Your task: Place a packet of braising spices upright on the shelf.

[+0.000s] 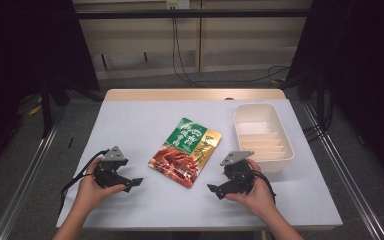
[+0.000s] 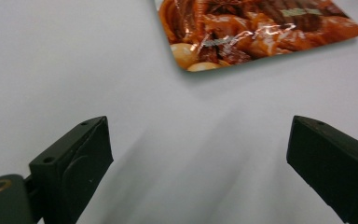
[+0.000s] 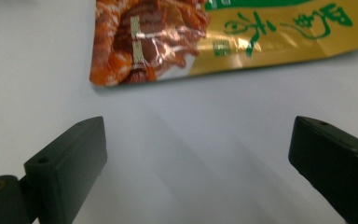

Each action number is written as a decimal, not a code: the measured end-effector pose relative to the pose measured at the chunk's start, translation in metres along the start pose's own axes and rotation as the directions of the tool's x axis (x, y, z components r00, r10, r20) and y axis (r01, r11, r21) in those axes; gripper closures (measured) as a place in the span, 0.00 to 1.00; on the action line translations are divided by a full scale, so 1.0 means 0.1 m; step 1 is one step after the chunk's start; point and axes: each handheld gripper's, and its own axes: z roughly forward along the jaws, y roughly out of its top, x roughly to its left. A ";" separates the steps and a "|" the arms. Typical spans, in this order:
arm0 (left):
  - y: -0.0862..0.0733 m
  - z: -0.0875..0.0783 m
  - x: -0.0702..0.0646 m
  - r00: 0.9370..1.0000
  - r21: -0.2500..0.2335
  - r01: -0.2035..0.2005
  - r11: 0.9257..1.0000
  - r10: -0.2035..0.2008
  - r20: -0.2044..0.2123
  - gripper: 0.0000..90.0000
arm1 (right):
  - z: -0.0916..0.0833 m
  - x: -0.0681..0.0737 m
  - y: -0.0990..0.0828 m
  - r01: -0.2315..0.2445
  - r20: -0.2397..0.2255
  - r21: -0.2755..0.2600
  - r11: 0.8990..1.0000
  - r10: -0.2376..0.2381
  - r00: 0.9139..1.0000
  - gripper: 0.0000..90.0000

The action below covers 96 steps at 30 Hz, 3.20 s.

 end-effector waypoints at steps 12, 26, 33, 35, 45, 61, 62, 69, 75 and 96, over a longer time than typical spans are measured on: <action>-0.06 -0.15 -0.07 1.000 -0.039 0.025 0.999 -0.025 0.003 0.05 | 0.19 -0.13 0.45 -0.016 -0.033 0.018 1.000 0.017 0.999 0.05; -0.06 -0.15 -0.09 0.999 -0.023 0.012 1.000 -0.011 0.032 0.05 | 0.42 -0.34 0.88 -0.001 -0.034 0.056 0.998 0.003 0.999 0.07; -0.05 -0.14 -0.09 0.999 -0.034 0.010 0.999 -0.009 0.036 0.05 | 0.48 -0.47 1.01 -0.023 -0.029 0.066 0.998 0.025 0.999 0.07; -0.06 -0.14 -0.09 0.999 -0.045 0.019 0.999 -0.017 0.043 0.05 | 0.51 -0.52 1.06 -0.033 -0.023 0.071 0.997 0.035 0.999 0.08; -0.04 -0.14 -0.08 0.999 -0.053 0.017 0.998 -0.015 0.036 0.05 | 0.66 -0.79 1.20 -0.087 -0.019 0.086 0.992 0.089 0.996 0.11; -0.02 -0.16 -0.06 0.999 -0.042 -0.006 0.999 0.008 0.042 0.05 | 1.01 -1.08 1.29 -0.141 0.015 0.112 0.984 0.140 0.990 0.17; -0.02 -0.16 -0.07 0.999 -0.053 0.001 0.999 0.002 0.046 0.05 | 1.04 -1.10 1.29 -0.144 0.011 0.114 0.983 0.144 0.989 0.21; 0.00 -0.17 -0.07 0.999 -0.062 -0.021 0.998 0.024 0.044 0.05 | 1.13 -1.13 1.27 -0.162 0.002 0.134 0.978 0.164 0.987 0.24; 0.00 -0.18 -0.06 0.999 -0.068 -0.020 0.998 0.023 0.042 0.05 | 1.16 -1.15 1.25 -0.162 0.004 0.152 0.975 0.163 0.987 0.23; 0.01 -0.20 -0.07 1.000 -0.066 -0.026 0.997 0.027 0.015 0.05 | 1.06 -1.13 1.29 -0.145 -0.037 0.154 0.977 0.153 0.988 0.27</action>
